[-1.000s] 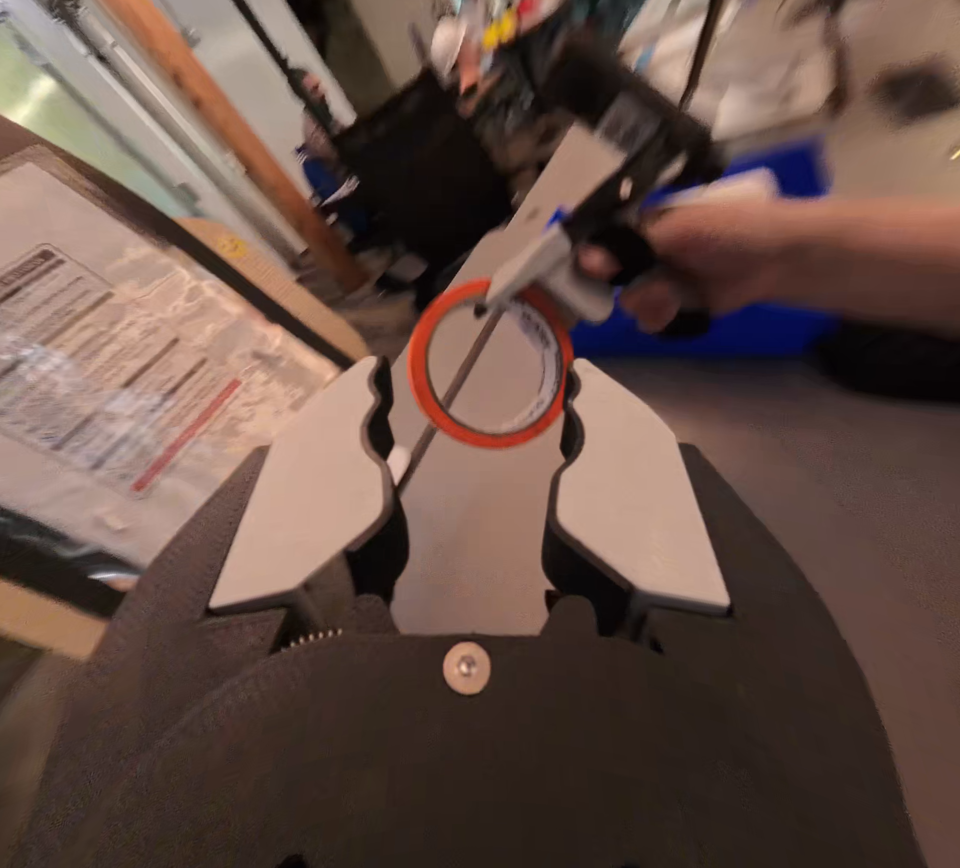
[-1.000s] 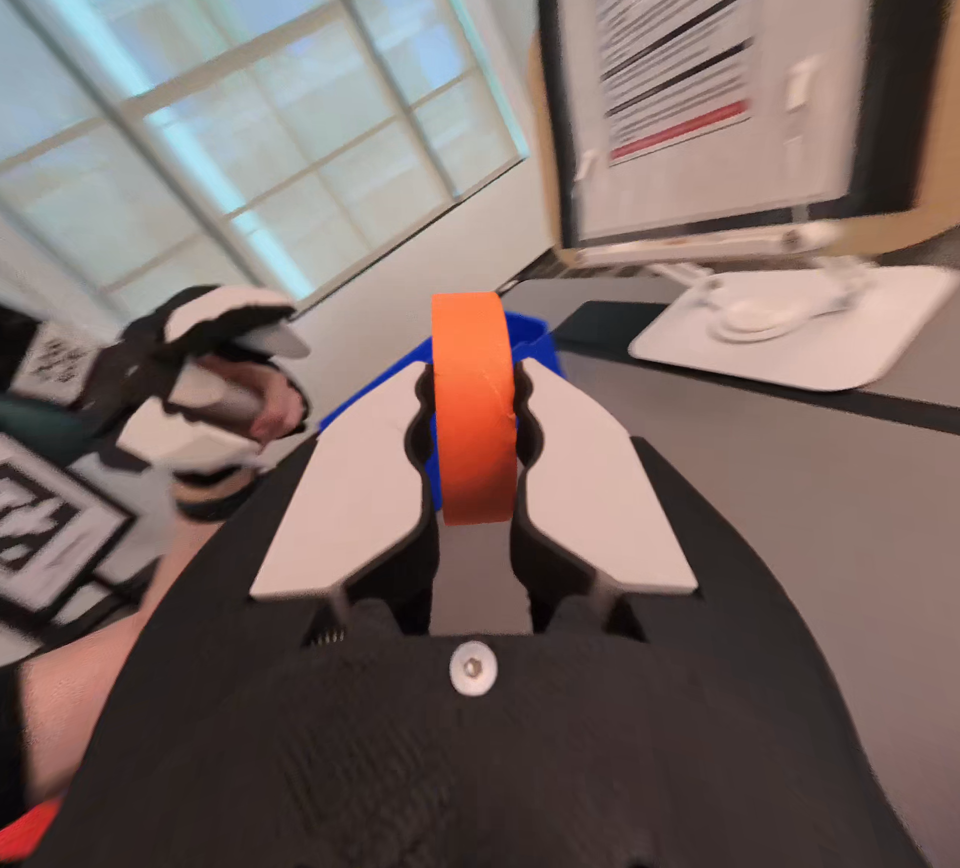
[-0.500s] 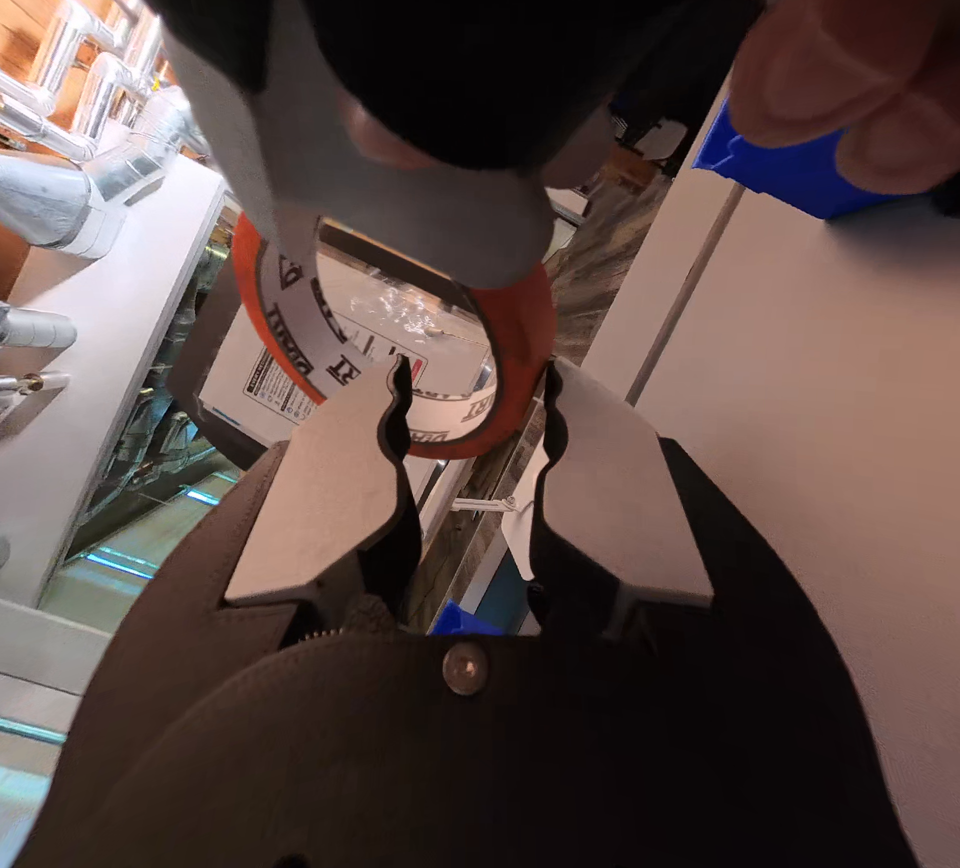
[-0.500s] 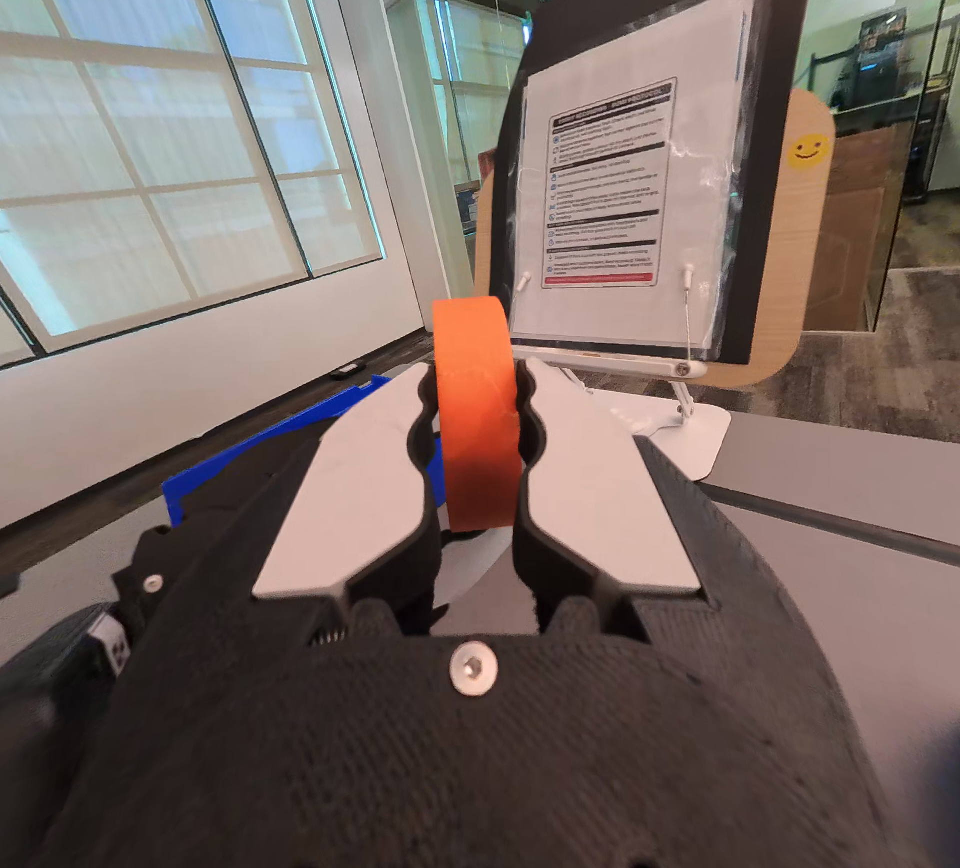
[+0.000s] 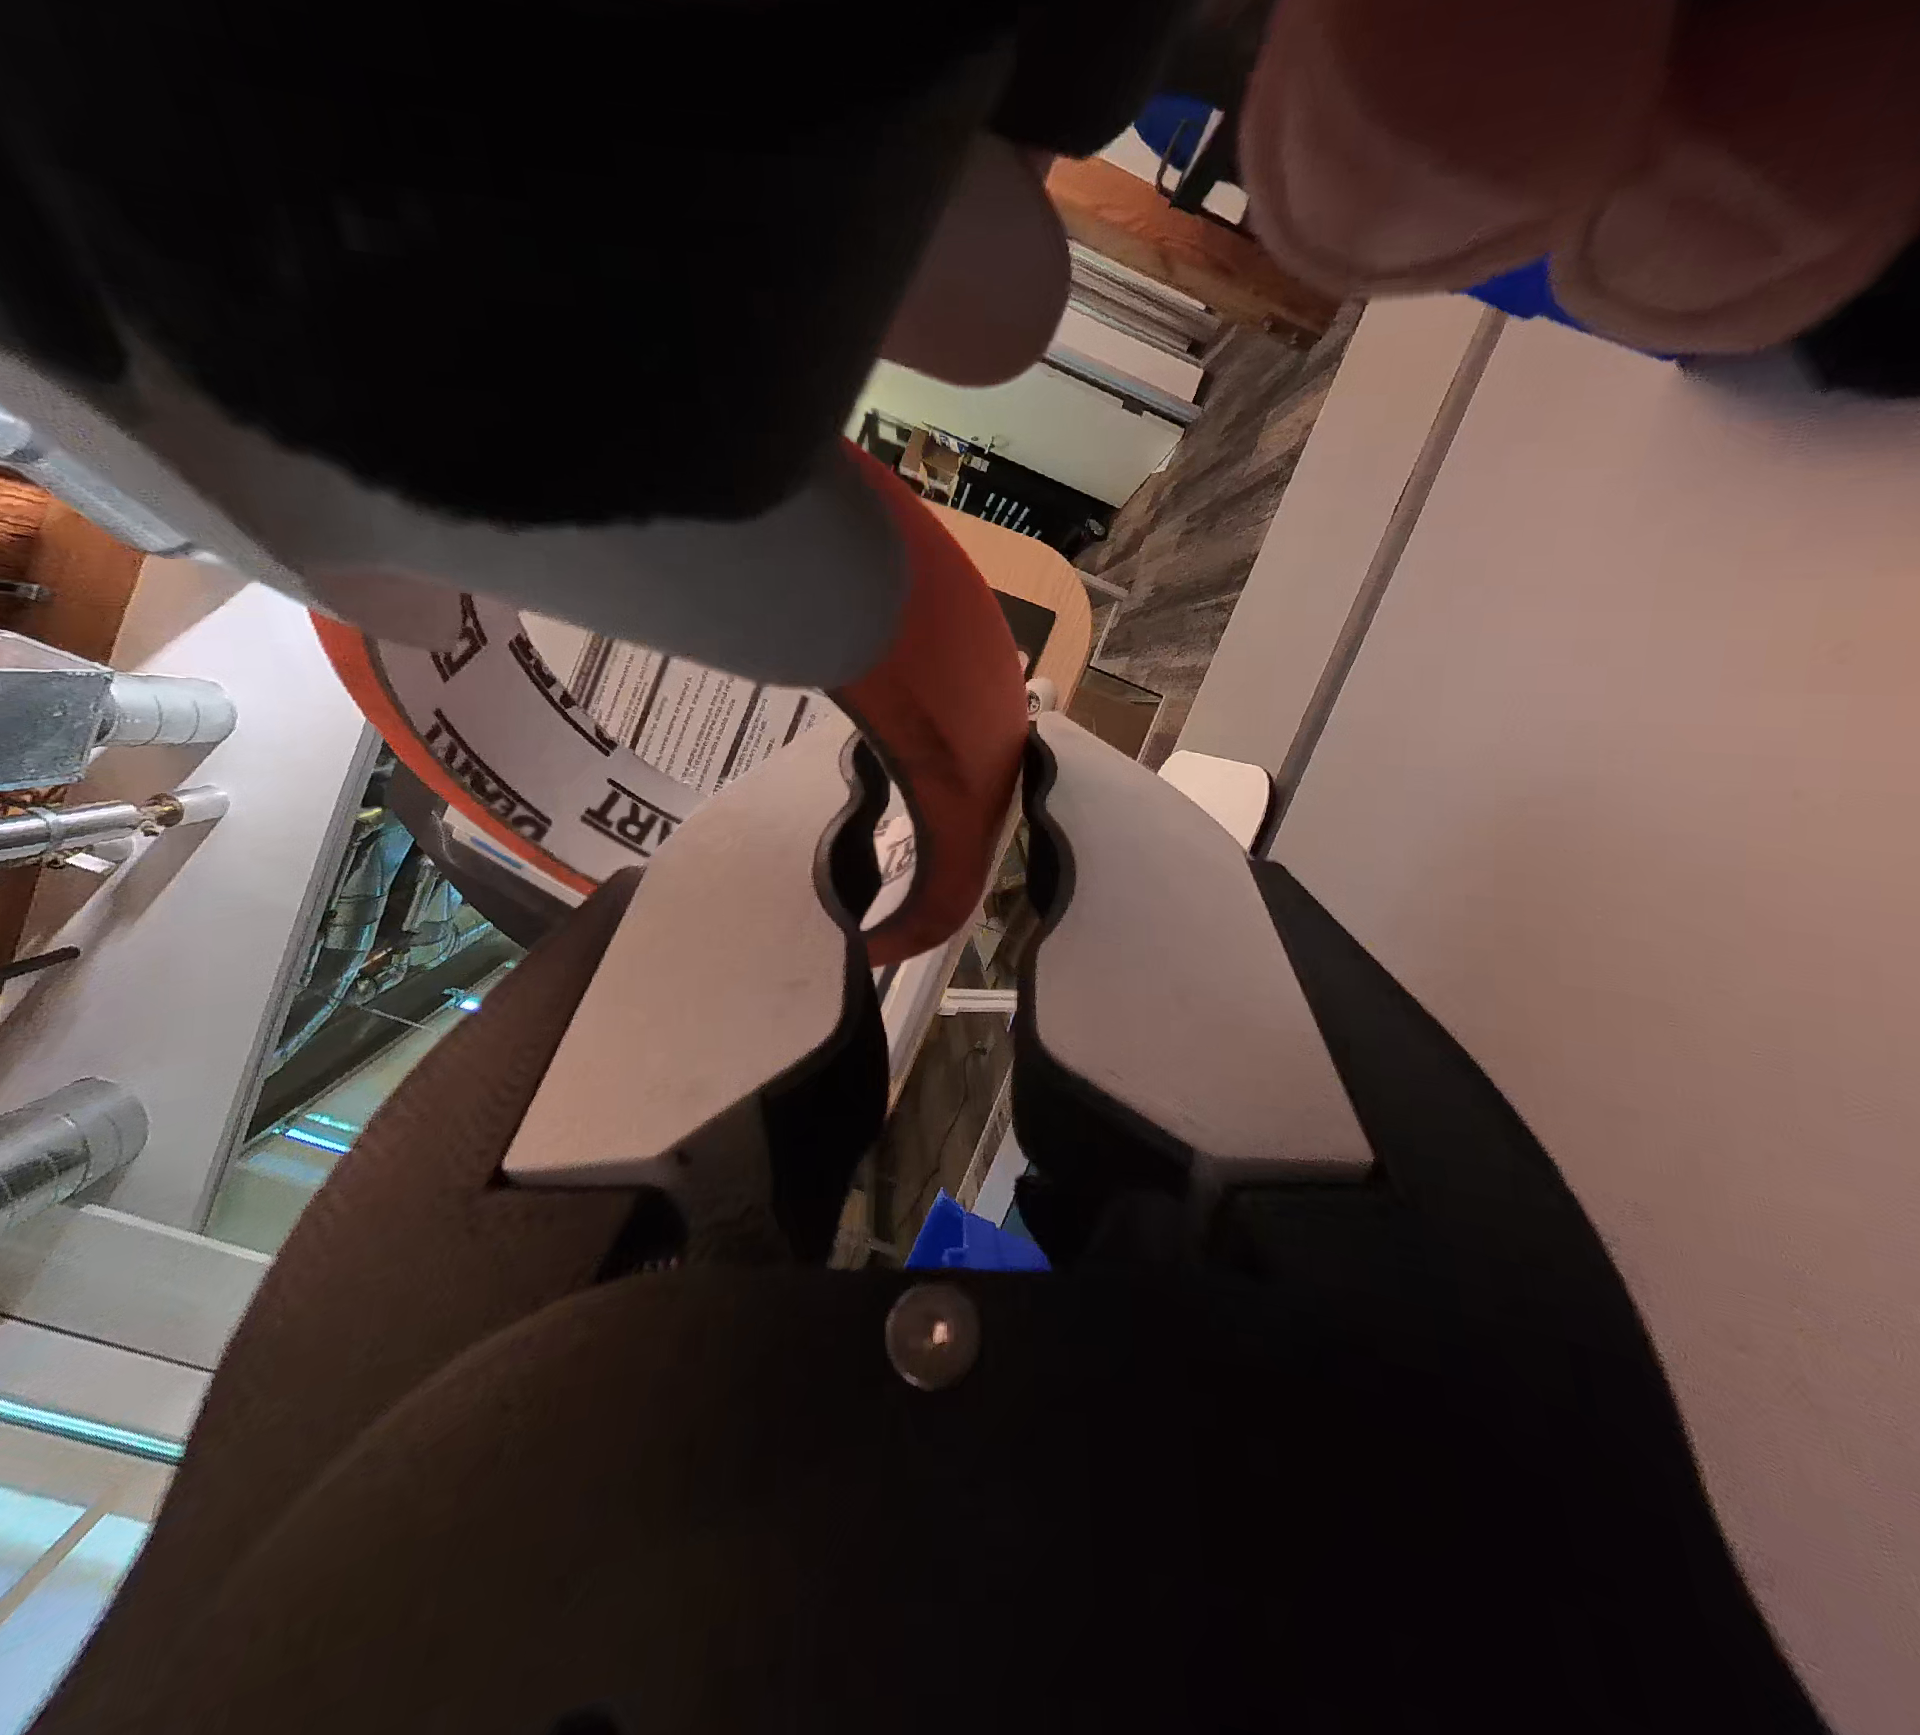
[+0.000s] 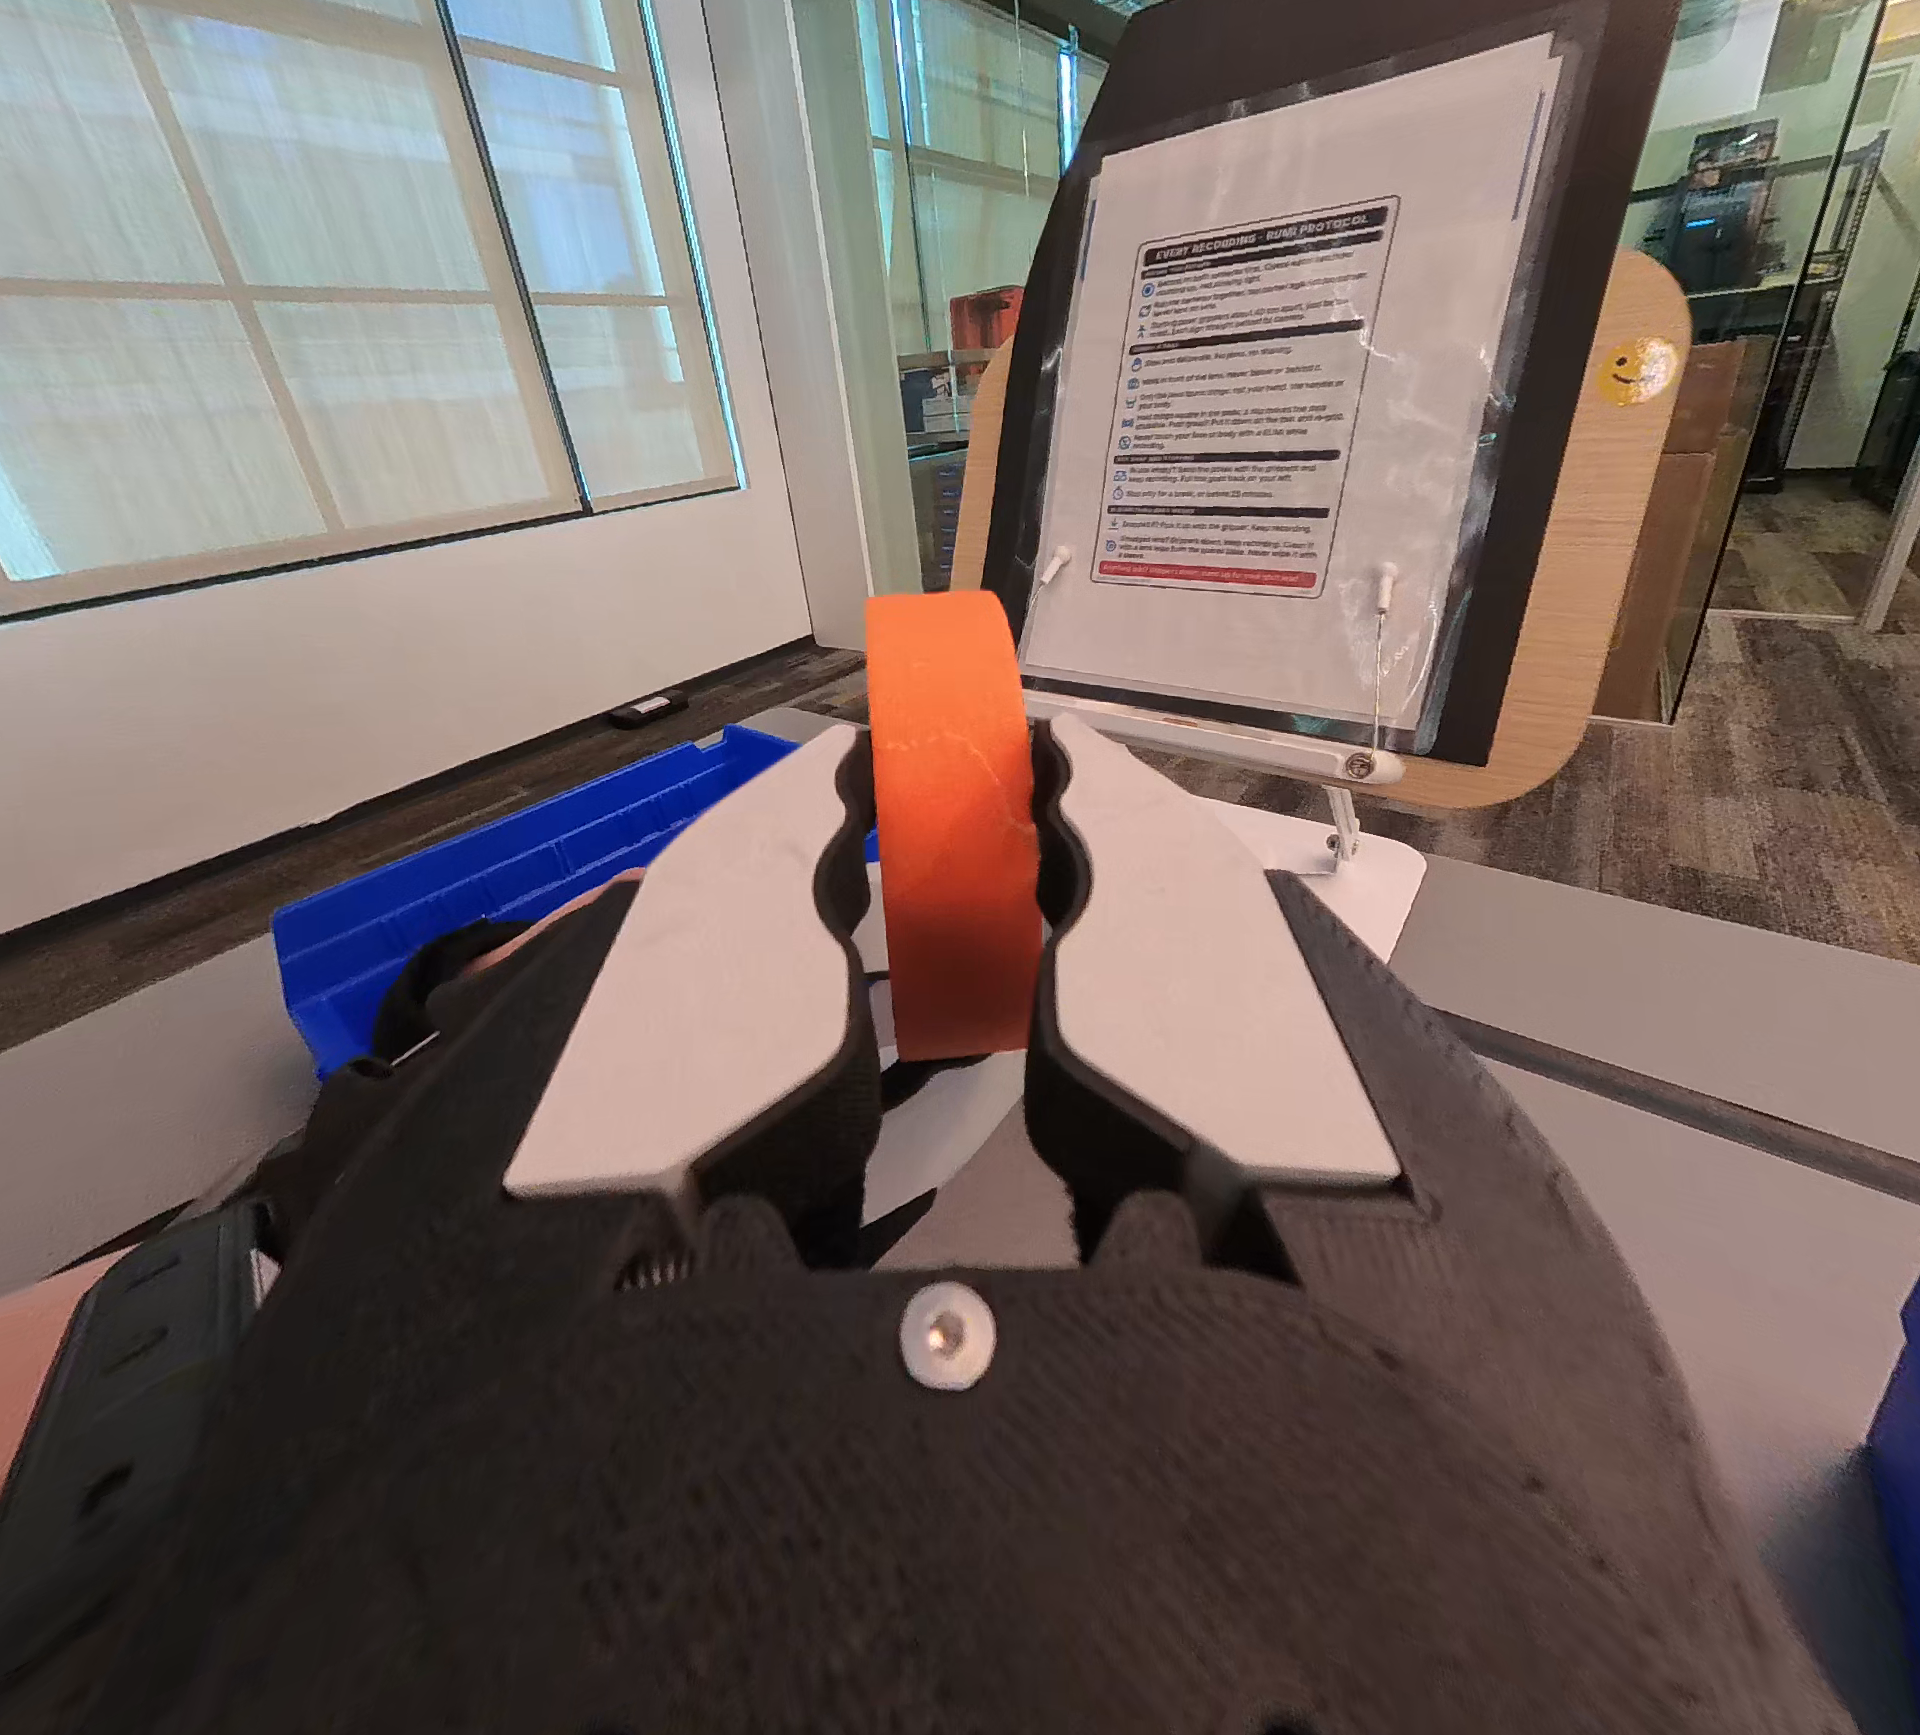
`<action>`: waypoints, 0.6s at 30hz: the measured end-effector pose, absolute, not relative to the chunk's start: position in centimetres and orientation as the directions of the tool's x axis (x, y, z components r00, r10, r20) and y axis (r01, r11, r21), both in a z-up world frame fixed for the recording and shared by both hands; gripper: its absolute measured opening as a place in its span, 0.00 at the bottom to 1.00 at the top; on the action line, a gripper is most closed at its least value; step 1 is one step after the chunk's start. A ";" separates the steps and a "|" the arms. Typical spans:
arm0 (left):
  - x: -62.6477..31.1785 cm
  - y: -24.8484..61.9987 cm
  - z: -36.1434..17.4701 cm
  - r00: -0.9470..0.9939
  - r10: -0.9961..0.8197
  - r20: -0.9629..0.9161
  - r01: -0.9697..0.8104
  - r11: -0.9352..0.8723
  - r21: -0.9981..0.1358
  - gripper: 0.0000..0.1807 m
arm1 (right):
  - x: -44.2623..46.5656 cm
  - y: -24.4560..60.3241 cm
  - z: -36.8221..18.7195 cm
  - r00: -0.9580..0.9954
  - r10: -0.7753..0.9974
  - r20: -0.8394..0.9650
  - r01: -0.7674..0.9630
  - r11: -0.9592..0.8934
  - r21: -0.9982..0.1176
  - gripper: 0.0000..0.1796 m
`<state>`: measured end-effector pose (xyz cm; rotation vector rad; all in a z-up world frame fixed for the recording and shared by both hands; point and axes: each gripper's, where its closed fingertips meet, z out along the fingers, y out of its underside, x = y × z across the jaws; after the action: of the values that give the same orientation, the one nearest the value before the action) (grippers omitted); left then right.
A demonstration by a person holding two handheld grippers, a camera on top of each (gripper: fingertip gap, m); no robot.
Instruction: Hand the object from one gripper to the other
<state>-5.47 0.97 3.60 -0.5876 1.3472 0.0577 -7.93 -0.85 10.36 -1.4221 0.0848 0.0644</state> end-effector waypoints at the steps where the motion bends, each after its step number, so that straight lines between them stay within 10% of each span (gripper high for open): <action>1: -5.5 1.0 3.6 0.244 -0.291 -0.925 -0.371 0.854 -0.366 0.13 | -8.1 -0.8 10.3 0.996 -0.003 -0.093 -0.091 0.144 -0.985 0.17; 11: -5.8 0.0 4.4 0.239 -0.315 -0.919 -0.304 0.874 -0.379 0.06 | -10.8 -1.6 12.4 0.980 0.196 0.042 0.020 0.113 -0.993 0.24; 18: -9.6 -1.9 12.0 0.103 -0.903 -0.416 0.177 0.428 -0.886 0.05 | -8.6 -12.0 22.6 0.905 -0.008 0.424 0.354 0.566 -0.745 0.30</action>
<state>-9.61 -1.92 12.03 -0.7763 1.1990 -0.9287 -8.59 -12.02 22.62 -0.9515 -0.3991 -0.2198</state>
